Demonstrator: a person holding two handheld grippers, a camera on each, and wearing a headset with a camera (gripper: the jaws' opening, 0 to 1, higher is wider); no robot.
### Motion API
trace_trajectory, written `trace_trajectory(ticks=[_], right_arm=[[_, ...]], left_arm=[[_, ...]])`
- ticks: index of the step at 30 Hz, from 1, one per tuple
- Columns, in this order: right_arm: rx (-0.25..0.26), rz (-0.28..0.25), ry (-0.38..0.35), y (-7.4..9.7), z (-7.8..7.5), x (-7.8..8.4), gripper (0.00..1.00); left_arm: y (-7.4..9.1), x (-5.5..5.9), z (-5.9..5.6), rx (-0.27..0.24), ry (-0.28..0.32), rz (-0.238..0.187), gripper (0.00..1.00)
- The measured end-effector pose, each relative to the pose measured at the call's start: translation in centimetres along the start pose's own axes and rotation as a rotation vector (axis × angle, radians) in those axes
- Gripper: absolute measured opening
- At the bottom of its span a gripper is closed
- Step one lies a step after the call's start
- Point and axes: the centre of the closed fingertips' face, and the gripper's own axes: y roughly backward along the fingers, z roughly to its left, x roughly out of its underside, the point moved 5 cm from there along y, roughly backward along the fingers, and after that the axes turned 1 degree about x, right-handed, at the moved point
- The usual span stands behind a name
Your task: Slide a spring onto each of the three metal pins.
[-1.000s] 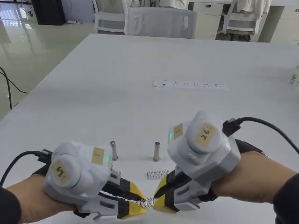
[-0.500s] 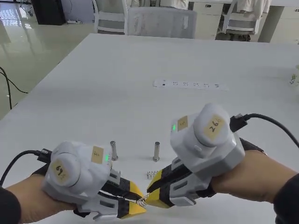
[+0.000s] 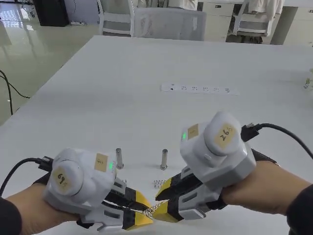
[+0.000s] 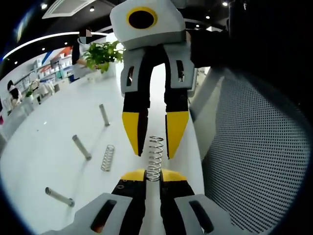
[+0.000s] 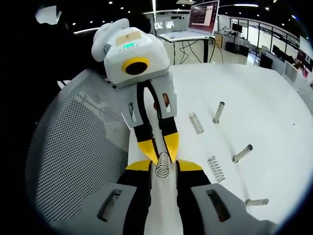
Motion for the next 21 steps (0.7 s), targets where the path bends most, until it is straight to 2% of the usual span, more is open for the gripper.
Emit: trace_trajectory(ticks=[7, 21], right_arm=[[0.001, 0.010, -0.001, -0.26, -0.04, 0.44, 0.15], [0.018, 0.008, -0.001, -0.33, -0.15, 0.19, 0.09]], left_arm=[[0.24, -0.50, 0.33, -0.014, 0.021, -0.034, 0.01], [0.17, -0.89, 0.26, -0.010, 0.029, -0.054, 0.02]])
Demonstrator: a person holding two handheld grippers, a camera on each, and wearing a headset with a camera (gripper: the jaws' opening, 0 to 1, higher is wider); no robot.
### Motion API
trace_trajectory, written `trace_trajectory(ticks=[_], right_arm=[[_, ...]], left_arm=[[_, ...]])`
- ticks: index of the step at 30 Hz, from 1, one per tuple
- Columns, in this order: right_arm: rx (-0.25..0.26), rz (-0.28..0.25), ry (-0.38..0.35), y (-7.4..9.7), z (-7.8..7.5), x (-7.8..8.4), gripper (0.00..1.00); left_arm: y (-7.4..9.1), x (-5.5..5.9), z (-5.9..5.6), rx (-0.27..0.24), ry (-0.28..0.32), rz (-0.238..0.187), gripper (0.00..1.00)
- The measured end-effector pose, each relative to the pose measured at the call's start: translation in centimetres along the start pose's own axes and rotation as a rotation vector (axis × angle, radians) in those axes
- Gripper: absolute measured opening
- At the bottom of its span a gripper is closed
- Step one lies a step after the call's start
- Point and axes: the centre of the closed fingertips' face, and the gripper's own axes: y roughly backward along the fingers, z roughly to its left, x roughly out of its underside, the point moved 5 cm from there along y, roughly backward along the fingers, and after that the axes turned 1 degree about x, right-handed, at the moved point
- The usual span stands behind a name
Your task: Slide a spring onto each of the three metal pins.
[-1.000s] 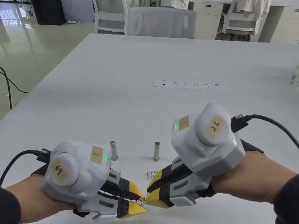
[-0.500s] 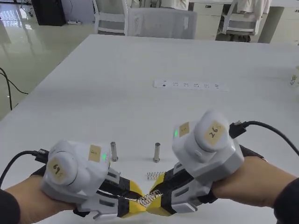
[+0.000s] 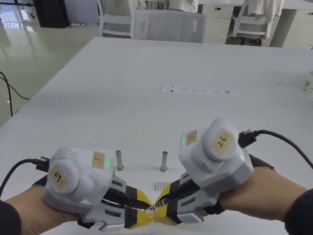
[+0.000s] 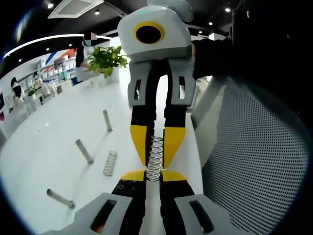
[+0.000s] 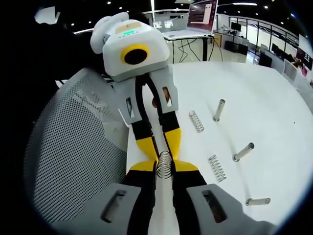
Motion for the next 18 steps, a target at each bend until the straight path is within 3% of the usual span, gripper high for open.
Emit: trace_trajectory(ticks=[18], right_arm=[[0.016, 0.016, -0.006, 0.24, -0.26, -0.09, 0.08]], left_arm=[[0.02, -0.02, 0.17, -0.008, 0.041, -0.015, 0.04]])
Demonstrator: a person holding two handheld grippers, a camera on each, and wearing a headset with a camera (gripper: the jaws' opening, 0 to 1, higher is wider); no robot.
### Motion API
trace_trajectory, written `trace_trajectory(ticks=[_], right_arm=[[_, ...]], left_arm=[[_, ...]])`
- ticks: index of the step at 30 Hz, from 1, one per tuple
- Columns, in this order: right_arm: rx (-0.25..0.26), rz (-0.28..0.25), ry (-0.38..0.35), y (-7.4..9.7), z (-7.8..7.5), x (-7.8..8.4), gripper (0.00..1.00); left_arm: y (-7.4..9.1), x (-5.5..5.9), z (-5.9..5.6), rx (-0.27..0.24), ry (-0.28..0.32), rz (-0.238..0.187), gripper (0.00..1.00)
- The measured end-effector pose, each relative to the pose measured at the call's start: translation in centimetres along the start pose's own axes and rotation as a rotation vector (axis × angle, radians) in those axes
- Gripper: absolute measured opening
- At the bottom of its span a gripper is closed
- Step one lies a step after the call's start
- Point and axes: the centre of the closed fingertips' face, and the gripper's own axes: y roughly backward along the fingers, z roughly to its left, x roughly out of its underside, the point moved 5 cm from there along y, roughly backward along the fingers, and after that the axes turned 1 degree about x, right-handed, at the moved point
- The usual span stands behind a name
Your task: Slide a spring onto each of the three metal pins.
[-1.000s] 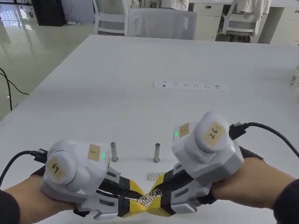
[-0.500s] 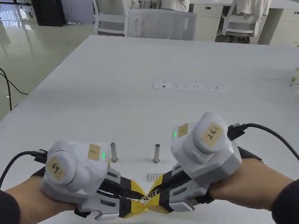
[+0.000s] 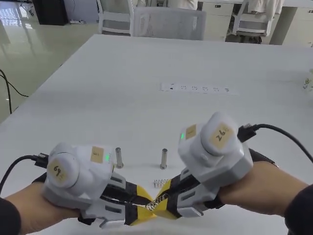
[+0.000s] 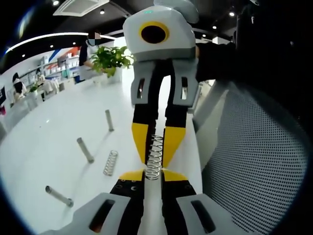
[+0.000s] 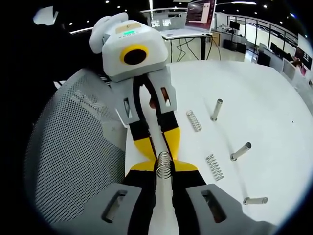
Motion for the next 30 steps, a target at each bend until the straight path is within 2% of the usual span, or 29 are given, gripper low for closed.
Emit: trace_trajectory(ticks=[10, 16, 24, 30], right_arm=[[0.022, 0.008, -0.014, 0.6, -0.6, 0.4, 0.08], [0.039, 0.008, -0.024, 1.2, -1.1, 0.5, 0.08], [0.070, 0.006, -0.037, 2.1, -1.8, 0.9, 0.08], [0.087, 0.013, -0.043, 2.7, -2.2, 1.1, 0.08]], left_arm=[[0.2, 0.4, 0.3, -0.018, 0.035, -0.004, 0.18], [0.6, 0.7, 0.6, -0.039, 0.080, -0.011, 0.28], [1.5, 0.7, 1.2, -0.072, 0.145, -0.044, 0.39], [2.3, 0.8, 1.5, -0.092, 0.157, -0.050, 0.44]])
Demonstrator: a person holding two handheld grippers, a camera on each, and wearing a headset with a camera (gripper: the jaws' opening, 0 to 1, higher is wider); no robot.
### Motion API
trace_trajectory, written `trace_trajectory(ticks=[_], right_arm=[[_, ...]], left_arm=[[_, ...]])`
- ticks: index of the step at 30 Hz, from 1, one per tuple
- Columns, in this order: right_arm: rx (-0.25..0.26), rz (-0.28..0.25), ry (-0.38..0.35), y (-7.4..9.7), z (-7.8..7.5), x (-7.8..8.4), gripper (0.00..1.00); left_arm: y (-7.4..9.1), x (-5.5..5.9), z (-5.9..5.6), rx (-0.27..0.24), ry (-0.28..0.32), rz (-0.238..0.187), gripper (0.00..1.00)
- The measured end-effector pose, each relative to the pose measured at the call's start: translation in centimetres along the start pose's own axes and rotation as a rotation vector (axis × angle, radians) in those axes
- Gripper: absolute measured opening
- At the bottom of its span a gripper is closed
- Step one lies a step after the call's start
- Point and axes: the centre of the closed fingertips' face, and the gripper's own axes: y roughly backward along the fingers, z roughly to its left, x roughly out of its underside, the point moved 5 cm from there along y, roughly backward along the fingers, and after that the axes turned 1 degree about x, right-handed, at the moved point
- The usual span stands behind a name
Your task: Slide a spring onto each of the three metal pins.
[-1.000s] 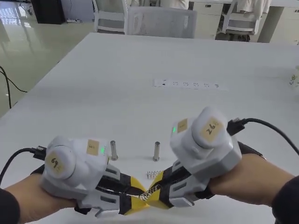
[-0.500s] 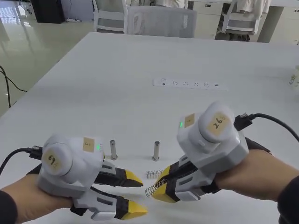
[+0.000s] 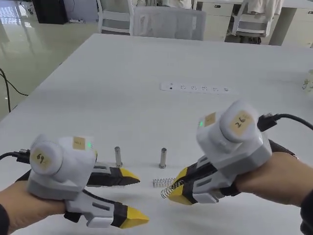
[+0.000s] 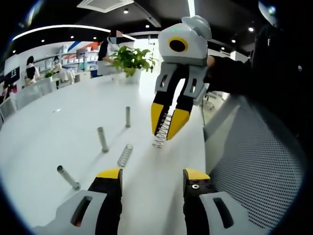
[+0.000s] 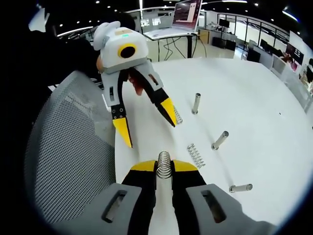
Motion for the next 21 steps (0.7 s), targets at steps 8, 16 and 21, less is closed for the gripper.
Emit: trace_trajectory(ticks=[8, 16, 21], right_arm=[[0.029, 0.012, -0.011, 1.1, -1.1, 0.5, 0.08], [0.044, 0.027, -0.014, 2.0, -1.6, 0.7, 0.08], [0.058, 0.036, -0.019, 2.7, -2.3, 1.0, 0.08]], left_arm=[[1.6, 0.7, 0.6, -0.044, 0.028, -0.003, 0.48], [3.0, 0.7, 0.9, -0.104, 0.053, -0.047, 0.51], [3.8, 0.9, 1.2, -0.140, 0.078, -0.073, 0.53]])
